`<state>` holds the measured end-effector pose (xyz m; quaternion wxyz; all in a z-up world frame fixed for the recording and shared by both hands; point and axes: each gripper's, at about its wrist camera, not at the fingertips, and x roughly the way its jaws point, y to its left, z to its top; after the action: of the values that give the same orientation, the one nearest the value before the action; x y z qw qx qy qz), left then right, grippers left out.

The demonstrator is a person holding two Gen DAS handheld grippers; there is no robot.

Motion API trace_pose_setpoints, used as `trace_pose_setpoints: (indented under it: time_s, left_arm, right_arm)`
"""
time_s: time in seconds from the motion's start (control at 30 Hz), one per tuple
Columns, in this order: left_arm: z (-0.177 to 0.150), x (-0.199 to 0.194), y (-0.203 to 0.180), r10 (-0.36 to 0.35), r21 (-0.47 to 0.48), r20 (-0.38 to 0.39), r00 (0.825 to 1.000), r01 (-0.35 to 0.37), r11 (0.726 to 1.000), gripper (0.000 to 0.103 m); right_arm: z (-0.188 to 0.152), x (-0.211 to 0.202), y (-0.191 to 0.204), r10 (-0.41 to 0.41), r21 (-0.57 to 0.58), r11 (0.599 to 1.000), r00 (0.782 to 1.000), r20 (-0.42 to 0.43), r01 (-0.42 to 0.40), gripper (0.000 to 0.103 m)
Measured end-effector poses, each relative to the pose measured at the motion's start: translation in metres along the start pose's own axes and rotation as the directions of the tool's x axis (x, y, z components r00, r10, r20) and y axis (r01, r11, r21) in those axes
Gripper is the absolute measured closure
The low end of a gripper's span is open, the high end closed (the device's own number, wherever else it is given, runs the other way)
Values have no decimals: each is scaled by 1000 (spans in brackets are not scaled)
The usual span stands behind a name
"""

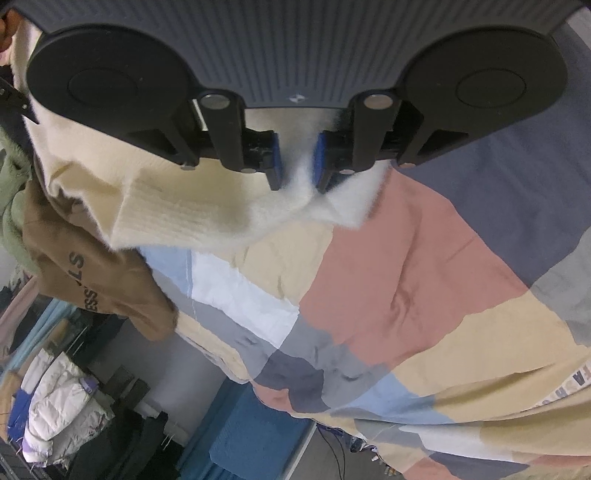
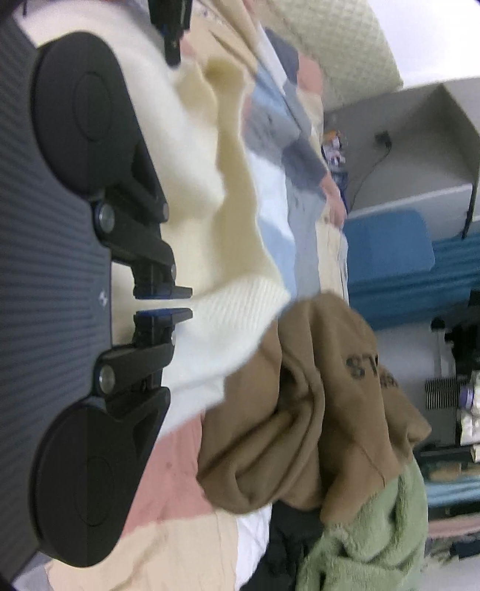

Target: Fold large clothes

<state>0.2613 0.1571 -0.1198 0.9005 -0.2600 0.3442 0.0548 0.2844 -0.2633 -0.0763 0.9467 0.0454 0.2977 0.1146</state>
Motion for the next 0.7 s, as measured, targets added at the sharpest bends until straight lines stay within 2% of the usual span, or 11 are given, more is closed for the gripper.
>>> trace_pose_setpoints:
  time_s: [0.03, 0.07, 0.1, 0.13, 0.27, 0.47, 0.6, 0.67, 0.7]
  left_arm:
    - [0, -1, 0, -8, -6, 1, 1000, 8, 1000, 75]
    - [0, -2, -1, -16, -11, 3, 1000, 16, 1000, 70]
    - [0, -3, -1, -23, -13, 4, 1000, 23, 1000, 67]
    - [-1, -5, -3, -30, -10, 8, 1000, 30, 1000, 66]
    - [-2, -14, -10, -35, 20, 27, 999, 35, 999, 59]
    - [-5, -22, -19, -25, 70, 40, 999, 22, 997, 54]
    - [-6, -17, -18, -5, 81, 43, 999, 2, 997, 54]
    - [-5, -13, -18, -2, 86, 41, 999, -2, 996, 54]
    - [-5, -10, -19, 2, 91, 37, 999, -5, 996, 54]
  right_arm:
    - [1, 1, -2, -11, 8, 1000, 1000, 4, 11, 75]
    - [1, 0, -4, -16, 12, 1000, 1000, 10, 16, 66]
    - [2, 0, -5, -15, 13, 1000, 1000, 18, 15, 52]
    - [1, -1, -6, -13, 9, 1000, 1000, 24, 13, 50]
    - [-1, 5, -3, -36, -58, 998, 999, -5, 36, 50]
    - [-13, 34, -1, -197, -207, 961, 979, -59, 181, 50]
    - [-19, 45, -9, -208, -205, 960, 975, -76, 188, 52]
    - [-18, 44, -9, -210, -205, 960, 975, -75, 191, 62]
    - [-18, 43, -9, -206, -210, 960, 976, -72, 187, 74]
